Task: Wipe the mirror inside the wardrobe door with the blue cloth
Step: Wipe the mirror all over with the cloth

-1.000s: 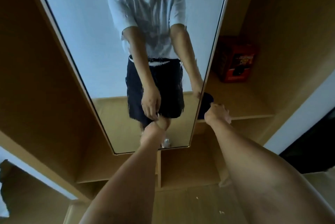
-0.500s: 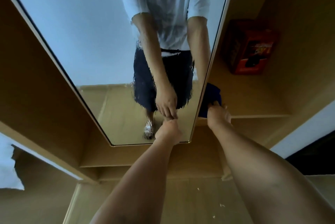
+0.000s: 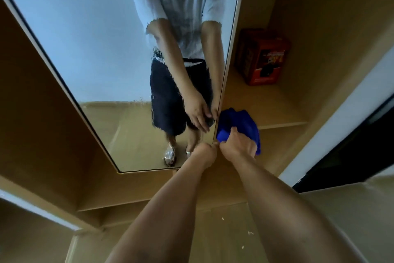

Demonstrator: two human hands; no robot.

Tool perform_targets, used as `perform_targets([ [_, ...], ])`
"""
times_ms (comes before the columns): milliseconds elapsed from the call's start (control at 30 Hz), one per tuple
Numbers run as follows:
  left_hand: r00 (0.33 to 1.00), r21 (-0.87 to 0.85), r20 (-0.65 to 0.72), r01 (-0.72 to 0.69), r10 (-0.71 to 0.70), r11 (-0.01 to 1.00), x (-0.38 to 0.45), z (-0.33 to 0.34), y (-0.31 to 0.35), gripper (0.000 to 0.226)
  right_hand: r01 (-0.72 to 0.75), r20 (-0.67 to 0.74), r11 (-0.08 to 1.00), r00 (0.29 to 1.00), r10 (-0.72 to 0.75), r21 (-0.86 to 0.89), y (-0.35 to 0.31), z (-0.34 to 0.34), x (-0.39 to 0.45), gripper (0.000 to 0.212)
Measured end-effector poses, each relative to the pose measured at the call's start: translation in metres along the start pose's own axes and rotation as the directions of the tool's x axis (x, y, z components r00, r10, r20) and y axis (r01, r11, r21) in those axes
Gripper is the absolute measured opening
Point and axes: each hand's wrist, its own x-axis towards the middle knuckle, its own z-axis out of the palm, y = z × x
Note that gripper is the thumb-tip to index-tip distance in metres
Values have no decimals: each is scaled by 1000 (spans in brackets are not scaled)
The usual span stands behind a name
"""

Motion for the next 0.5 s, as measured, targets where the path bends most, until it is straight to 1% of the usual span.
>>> perform_targets([
  [33, 999, -77, 45, 22, -19, 997, 0, 2, -3, 49, -29, 13, 999, 999, 29, 16, 3, -2, -6, 62],
  [67, 996, -166, 84, 45, -32, 985, -6, 6, -2, 59, -53, 20, 998, 998, 52, 39, 6, -5, -12, 62],
  [133, 989, -279, 137, 88, -51, 956, -16, 10, 0, 72, -71, 26, 994, 997, 69, 81, 12, -11, -20, 49],
  [200, 982, -405, 180, 126, -57, 906, -24, 13, 2, 74, -62, 58, 992, 997, 56, 112, 15, -17, -28, 33],
  [233, 980, -472, 191, 139, -53, 871, -29, 12, 5, 74, -53, 97, 990, 994, 41, 129, 15, -19, -34, 27],
  [300, 976, -525, 208, 166, -64, 835, -33, 11, 6, 77, -24, 197, 987, 980, -8, 159, 15, -20, -46, 23],
  [400, 954, -533, 251, 276, -162, 800, -41, 3, -3, 84, 26, 319, 956, 940, -122, 291, 9, -14, -66, 21],
  [467, 941, -566, 248, 335, -232, 754, -46, -8, -18, 80, 11, 360, 905, 915, -181, 425, -4, -10, -78, 17],
  [500, 942, -602, 248, 332, -226, 726, -48, -14, -25, 72, -24, 378, 870, 907, -188, 492, -12, -9, -84, 16],
])
